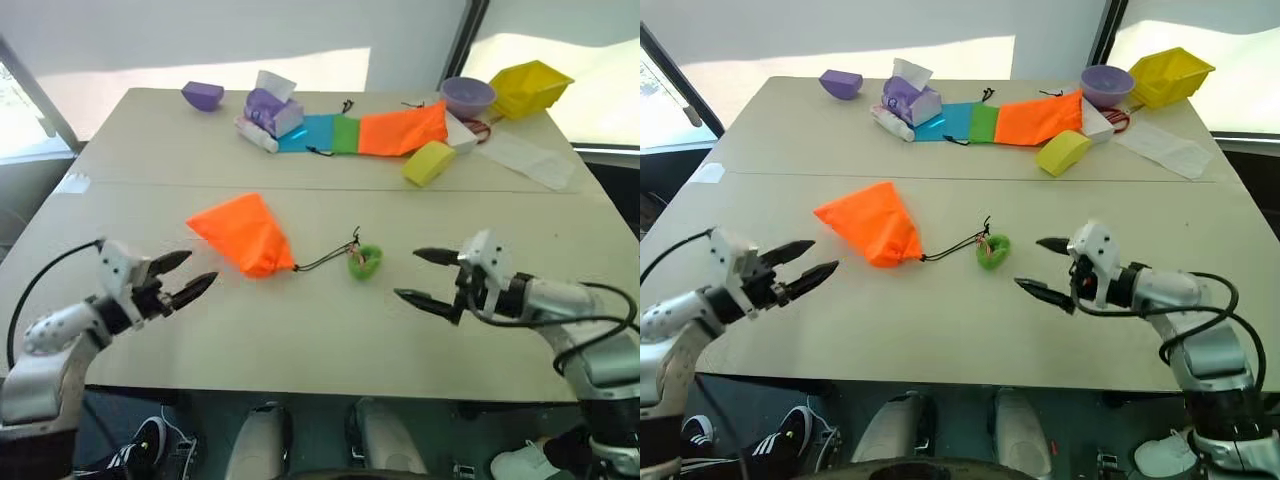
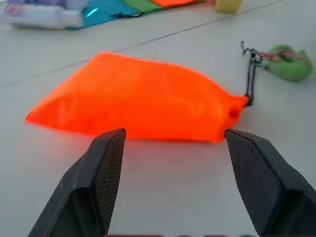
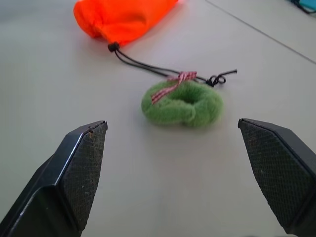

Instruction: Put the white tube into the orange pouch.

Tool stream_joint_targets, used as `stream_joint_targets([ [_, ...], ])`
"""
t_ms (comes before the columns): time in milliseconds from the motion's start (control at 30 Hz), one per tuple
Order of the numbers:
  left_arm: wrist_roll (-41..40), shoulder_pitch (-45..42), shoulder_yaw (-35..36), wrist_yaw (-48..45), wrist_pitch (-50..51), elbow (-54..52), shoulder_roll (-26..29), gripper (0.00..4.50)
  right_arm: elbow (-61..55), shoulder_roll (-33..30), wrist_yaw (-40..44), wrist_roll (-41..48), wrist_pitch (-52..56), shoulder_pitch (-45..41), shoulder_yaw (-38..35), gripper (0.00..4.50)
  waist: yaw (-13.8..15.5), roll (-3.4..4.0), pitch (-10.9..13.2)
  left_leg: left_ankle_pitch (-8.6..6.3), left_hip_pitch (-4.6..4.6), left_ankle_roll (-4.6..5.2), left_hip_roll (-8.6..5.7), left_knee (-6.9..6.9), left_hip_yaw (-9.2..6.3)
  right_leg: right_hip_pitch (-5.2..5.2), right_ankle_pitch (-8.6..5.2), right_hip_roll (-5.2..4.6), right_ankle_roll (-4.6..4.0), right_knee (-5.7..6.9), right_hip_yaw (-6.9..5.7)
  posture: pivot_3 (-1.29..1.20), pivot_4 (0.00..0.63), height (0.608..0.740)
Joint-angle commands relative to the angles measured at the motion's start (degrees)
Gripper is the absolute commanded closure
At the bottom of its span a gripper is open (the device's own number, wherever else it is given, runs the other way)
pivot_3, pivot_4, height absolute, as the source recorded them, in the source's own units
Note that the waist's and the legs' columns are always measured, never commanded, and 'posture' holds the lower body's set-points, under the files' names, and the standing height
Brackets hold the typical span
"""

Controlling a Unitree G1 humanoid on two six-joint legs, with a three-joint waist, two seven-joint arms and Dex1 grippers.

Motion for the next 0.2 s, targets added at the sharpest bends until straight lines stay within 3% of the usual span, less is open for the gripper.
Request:
stream_joint_targets([
  [33,-0.1,3.3,3.8,1.2,-4.6,-0.7,-0.9,1.05,3.0,-1.0,-0.8,-1.5,-4.1,-0.4,-3.6,0.07,-0.1,-0.01,0.0,0.03,0.00,0.04,0.00,0.01,0.00,0.02,0.04,-0.01,-0.07,-0.03,0.00,0.00,0.150,0.740],
  [200,-0.1,3.3,4.3,1.8,-8.1,2.1,-0.7,1.05,6.4,-0.8,-0.6,-1.9,-6.0,-0.8,-3.8,0.07,0.2,-0.01,0.0,0.04,0.11,0.05,0.06,-0.02,0.00,0.09,0.03,-0.02,-0.40,-0.07,-0.04,0.00,0.150,0.740],
])
